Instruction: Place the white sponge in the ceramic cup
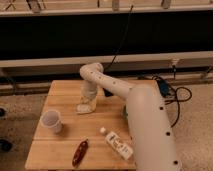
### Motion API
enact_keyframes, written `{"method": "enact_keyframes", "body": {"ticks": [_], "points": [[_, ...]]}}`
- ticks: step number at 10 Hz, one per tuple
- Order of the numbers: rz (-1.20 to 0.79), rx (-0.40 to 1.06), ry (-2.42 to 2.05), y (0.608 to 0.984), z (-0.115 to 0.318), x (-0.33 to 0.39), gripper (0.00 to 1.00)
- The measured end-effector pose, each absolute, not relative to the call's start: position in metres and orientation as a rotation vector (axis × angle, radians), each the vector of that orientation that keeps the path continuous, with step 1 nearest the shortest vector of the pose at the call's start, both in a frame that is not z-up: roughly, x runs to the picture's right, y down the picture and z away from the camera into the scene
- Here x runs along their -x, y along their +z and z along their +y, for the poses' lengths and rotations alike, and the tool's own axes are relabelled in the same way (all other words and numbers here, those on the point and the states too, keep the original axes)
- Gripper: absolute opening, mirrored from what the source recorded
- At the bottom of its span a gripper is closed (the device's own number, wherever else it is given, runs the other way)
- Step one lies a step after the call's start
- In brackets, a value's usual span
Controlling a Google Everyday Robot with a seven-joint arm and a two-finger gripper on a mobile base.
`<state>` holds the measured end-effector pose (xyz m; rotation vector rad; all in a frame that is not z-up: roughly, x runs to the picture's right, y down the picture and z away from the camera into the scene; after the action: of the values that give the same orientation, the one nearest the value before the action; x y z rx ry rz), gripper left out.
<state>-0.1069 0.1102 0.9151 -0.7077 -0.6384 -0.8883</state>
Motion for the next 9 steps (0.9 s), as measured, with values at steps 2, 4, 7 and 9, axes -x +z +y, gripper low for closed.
{"method": "enact_keyframes", "body": {"ticks": [2,4,7,9], "points": [[-0.659,0.695,-0.893,0.909,0.107,0.112,0.0],[-0.674,0.664,-0.896,0.899,0.096,0.119,0.0],[-0.669,0.604,-0.946,0.868,0.065,0.136,0.0],[-0.66,0.565,-1.009,0.841,0.044,0.152,0.0]]}}
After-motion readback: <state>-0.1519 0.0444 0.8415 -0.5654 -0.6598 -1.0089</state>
